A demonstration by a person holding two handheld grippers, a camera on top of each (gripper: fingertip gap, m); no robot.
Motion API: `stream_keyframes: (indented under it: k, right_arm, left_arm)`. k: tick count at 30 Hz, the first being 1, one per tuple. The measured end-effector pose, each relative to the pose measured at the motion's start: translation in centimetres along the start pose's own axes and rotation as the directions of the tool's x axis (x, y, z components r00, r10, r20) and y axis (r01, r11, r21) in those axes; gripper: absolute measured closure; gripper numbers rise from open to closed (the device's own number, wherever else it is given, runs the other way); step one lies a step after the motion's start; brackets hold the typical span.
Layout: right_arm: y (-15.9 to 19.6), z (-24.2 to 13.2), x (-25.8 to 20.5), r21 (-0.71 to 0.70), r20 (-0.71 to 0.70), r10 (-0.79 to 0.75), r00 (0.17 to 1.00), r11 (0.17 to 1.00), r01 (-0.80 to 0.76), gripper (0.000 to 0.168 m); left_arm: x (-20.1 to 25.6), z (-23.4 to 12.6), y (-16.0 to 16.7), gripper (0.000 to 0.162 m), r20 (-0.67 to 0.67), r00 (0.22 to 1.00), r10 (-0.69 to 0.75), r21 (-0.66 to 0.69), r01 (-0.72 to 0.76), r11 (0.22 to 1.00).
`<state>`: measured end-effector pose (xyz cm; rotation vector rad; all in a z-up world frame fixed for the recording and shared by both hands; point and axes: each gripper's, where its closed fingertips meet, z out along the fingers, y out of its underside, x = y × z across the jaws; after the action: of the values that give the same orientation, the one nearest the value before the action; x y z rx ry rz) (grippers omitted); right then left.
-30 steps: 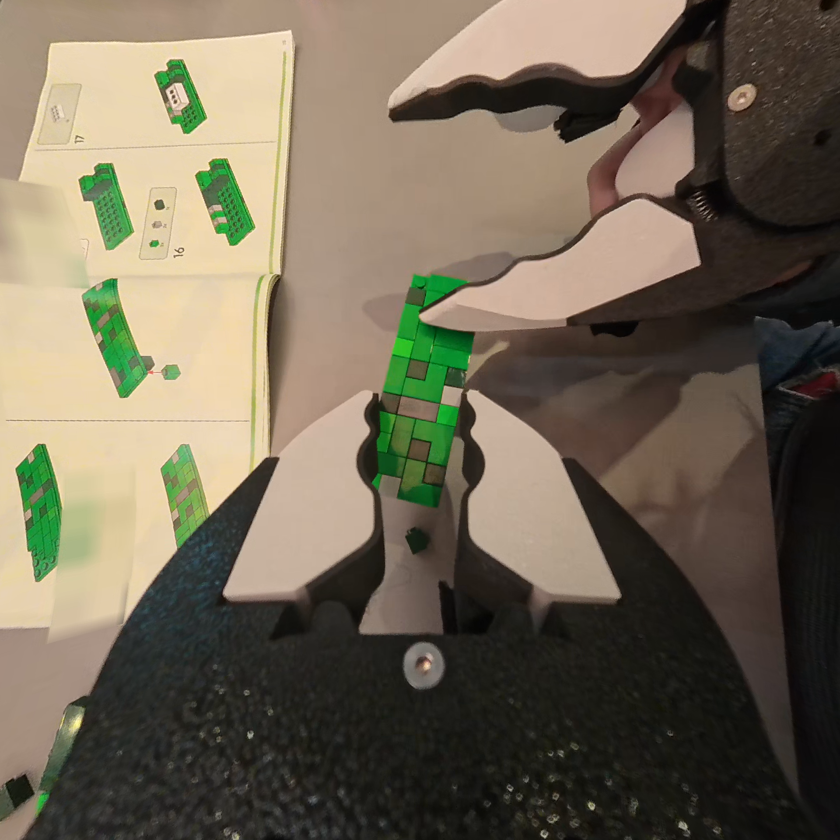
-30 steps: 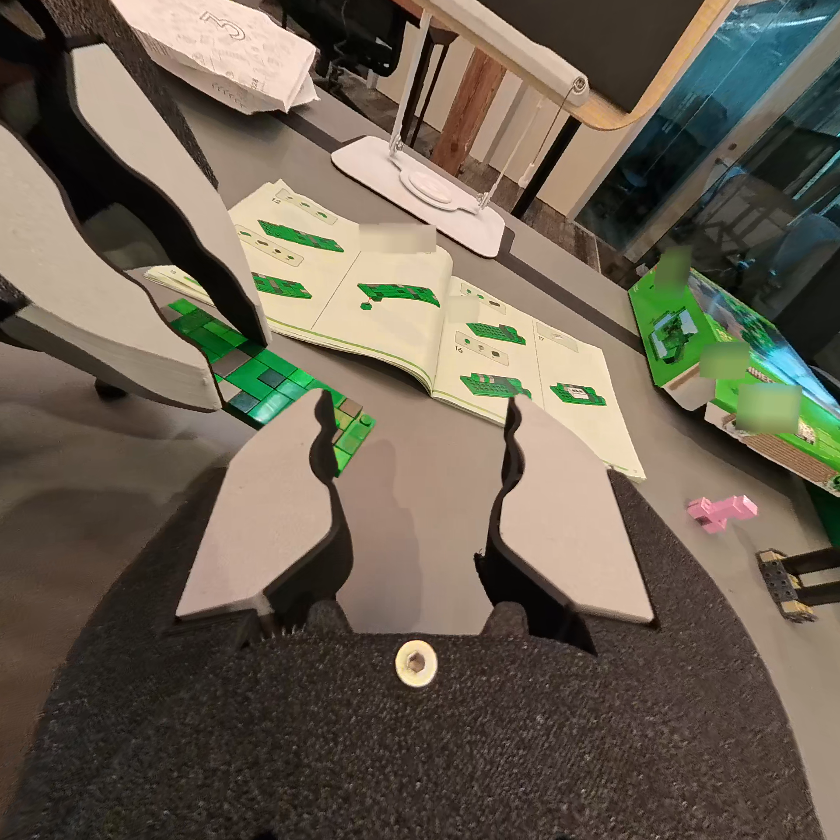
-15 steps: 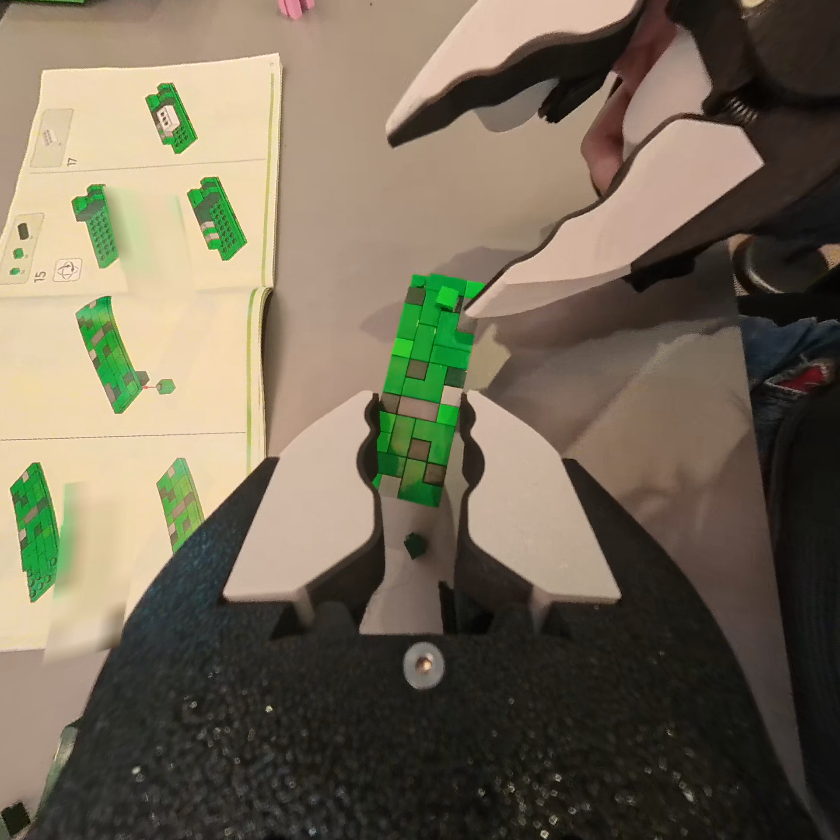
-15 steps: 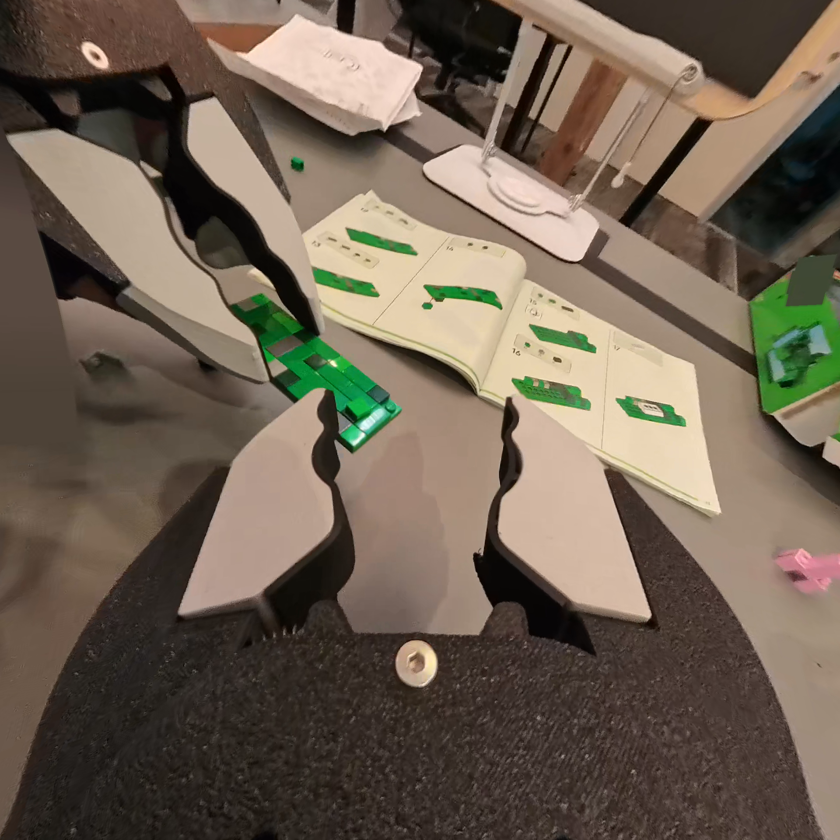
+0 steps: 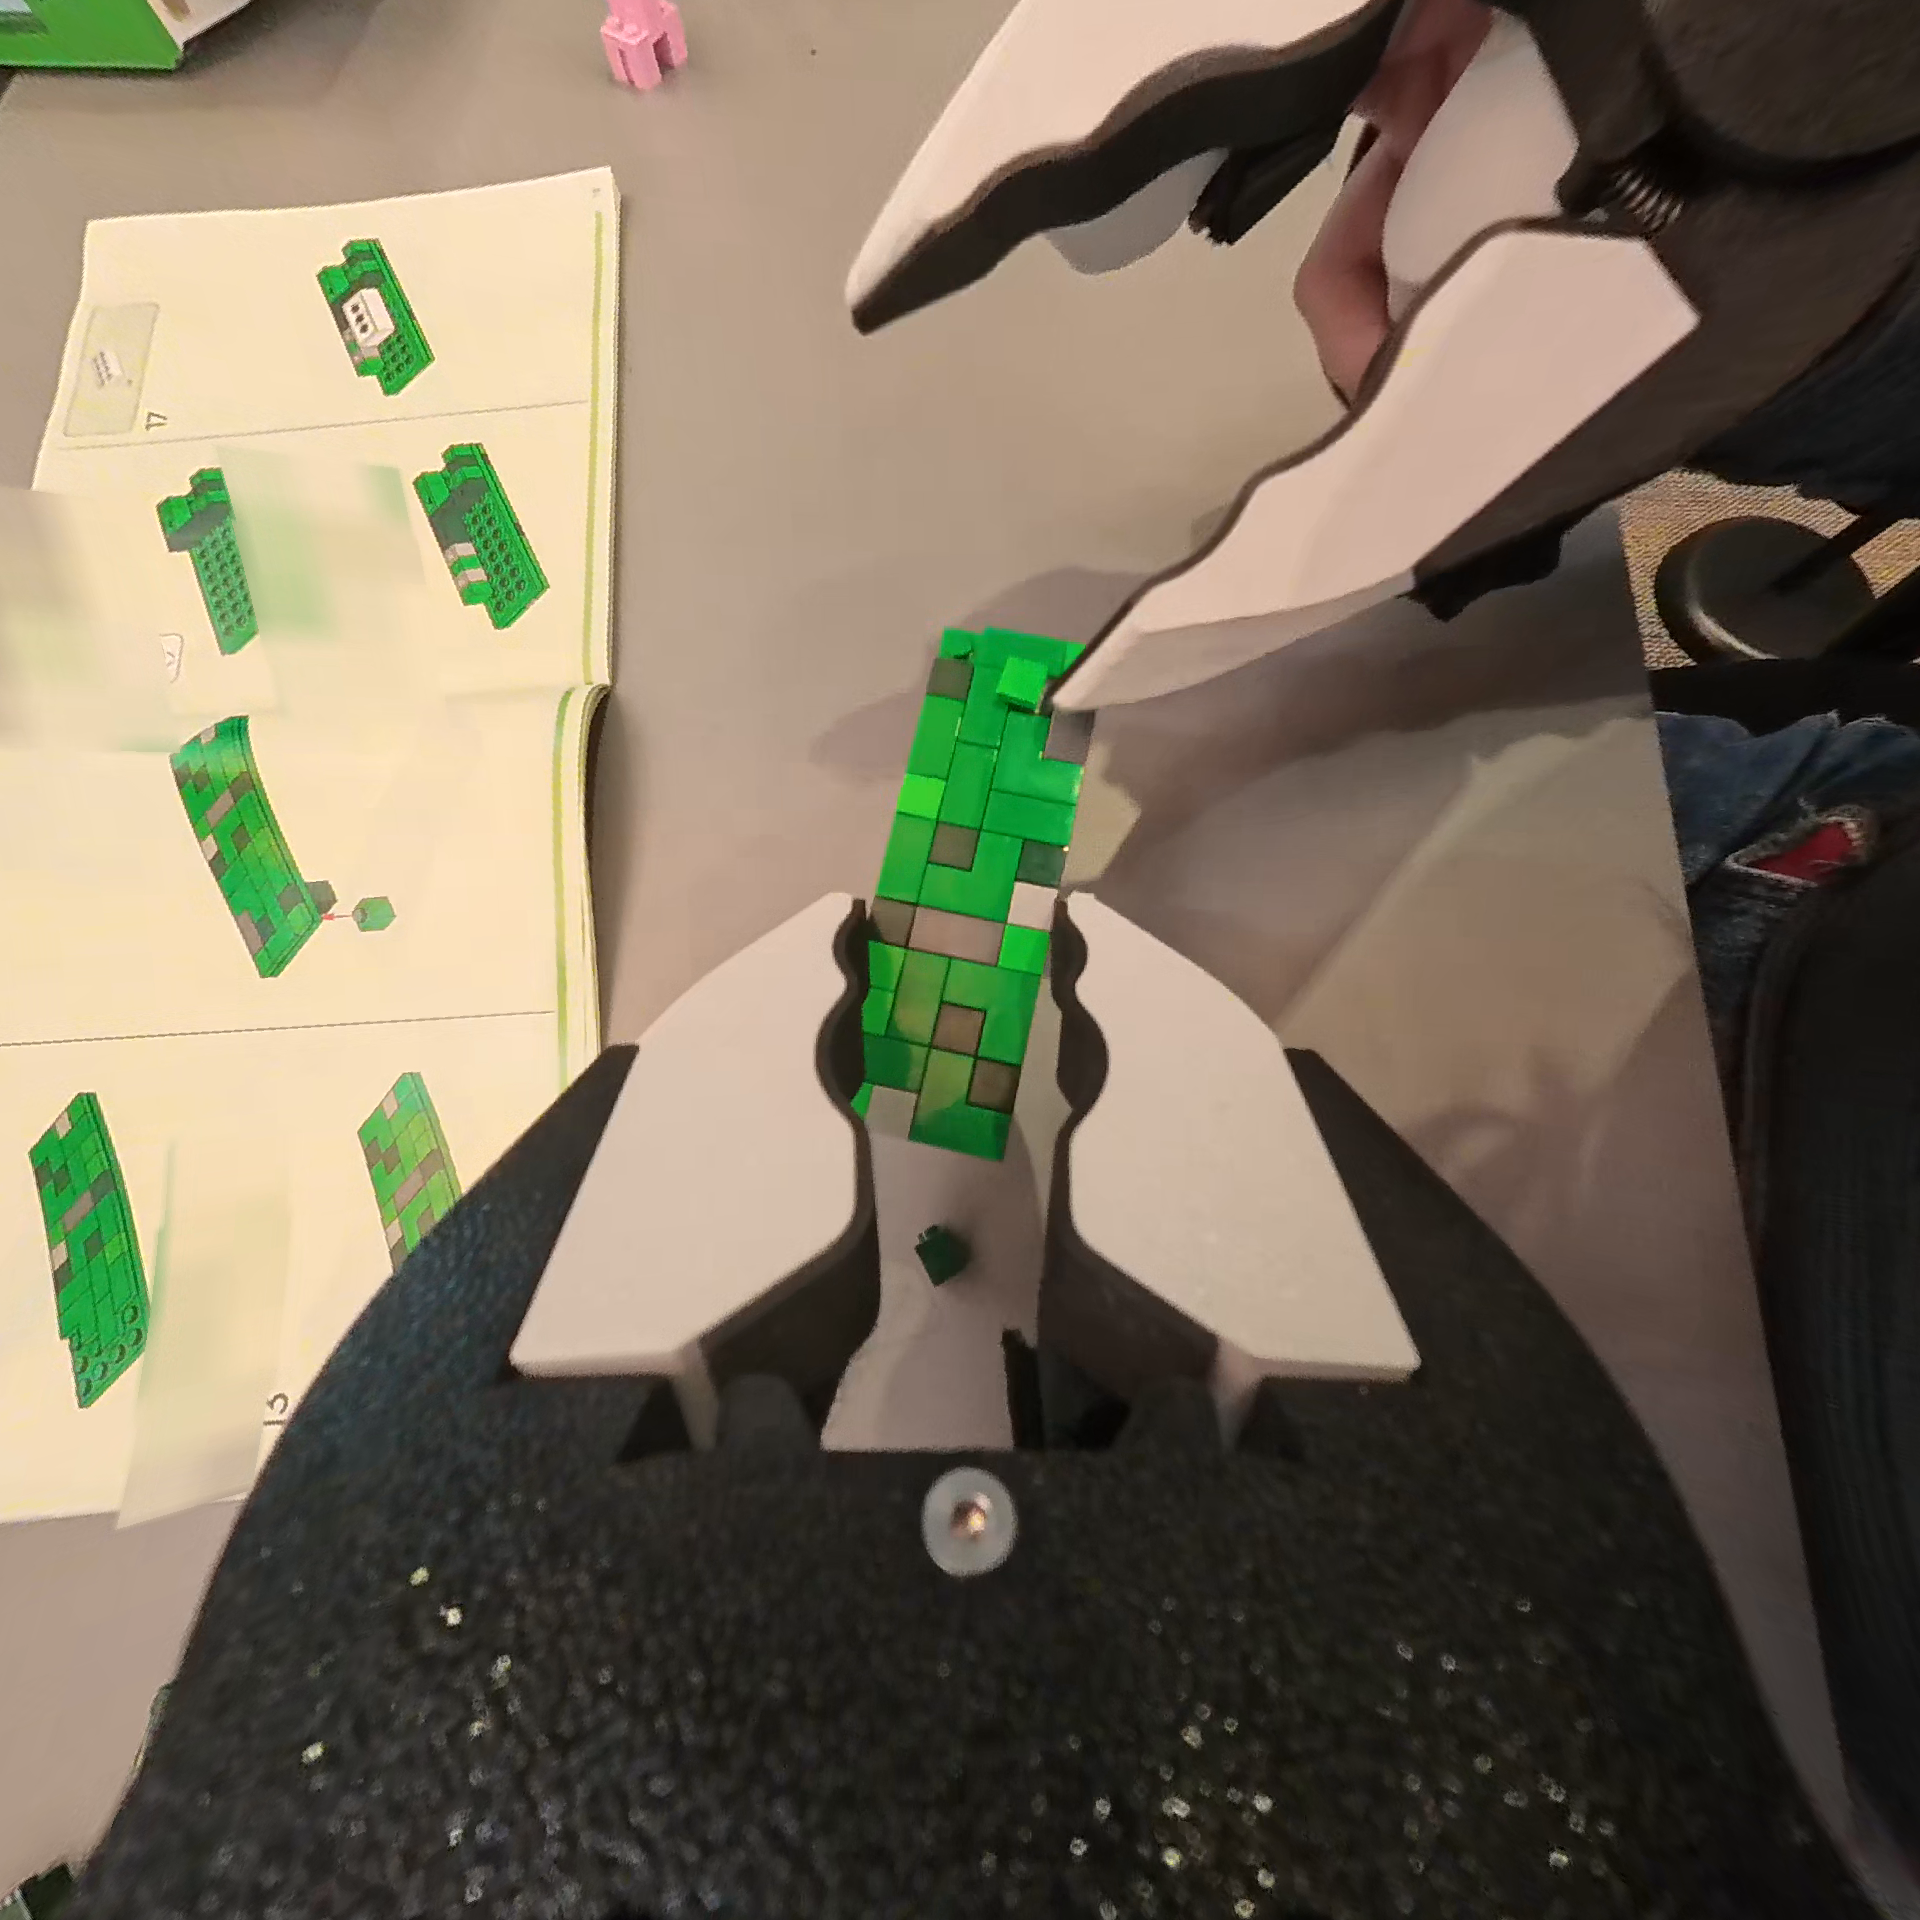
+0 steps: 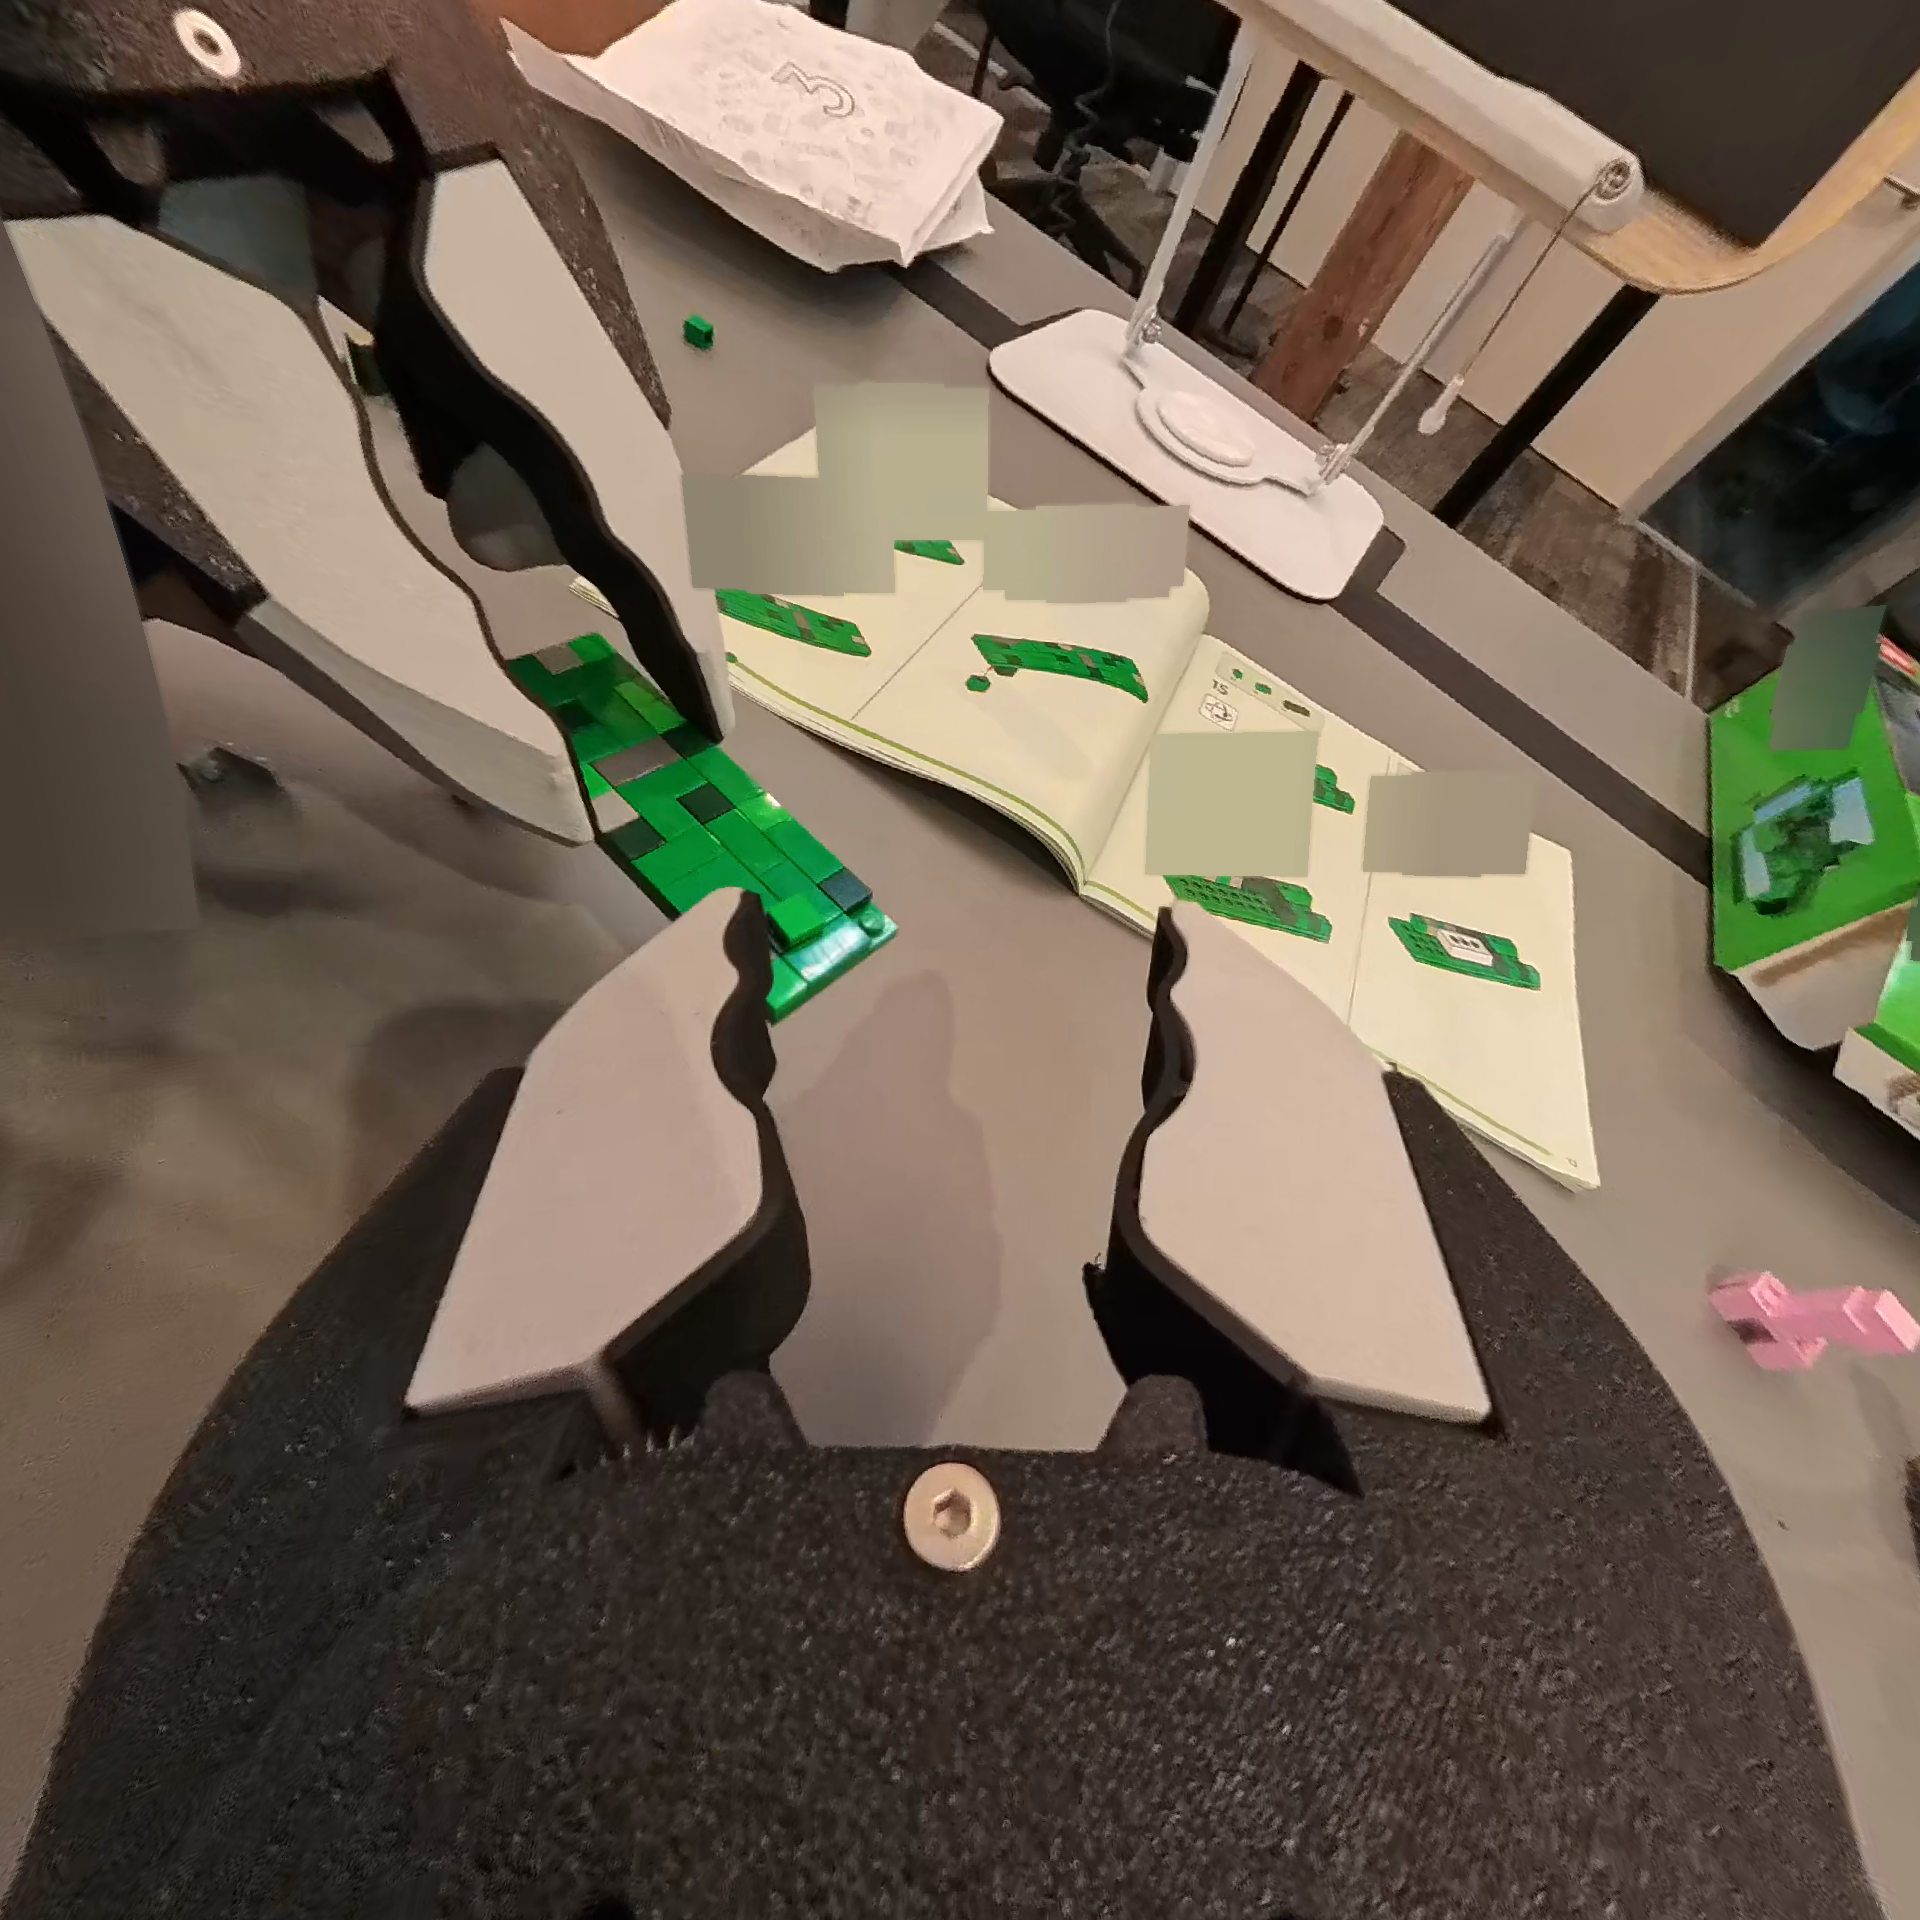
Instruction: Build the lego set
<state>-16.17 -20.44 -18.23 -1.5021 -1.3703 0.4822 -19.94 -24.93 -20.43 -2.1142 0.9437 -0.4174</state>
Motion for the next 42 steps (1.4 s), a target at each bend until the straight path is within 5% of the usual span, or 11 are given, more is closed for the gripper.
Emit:
stream_keyframes:
  k: [30,42]
  right_arm:
    - [-0.36,0.26,0.49,-0.041,-0.1,-0.09,0.991,0.995,0.086,0.101]
    - [-0.67,0.14,1.02,-0.025,-0.121,-0.015,0.992,1.0,0.012,0.103]
  left_arm:
    - [0.45,-0.12,-0.34,0.129,-0.003,1.0,0.029,0.007,-0.029,1.0]
    - [0.56,-0.04,-0.52,0.129,0.005,0.999,0.044,0.017,-0.045,0.999]
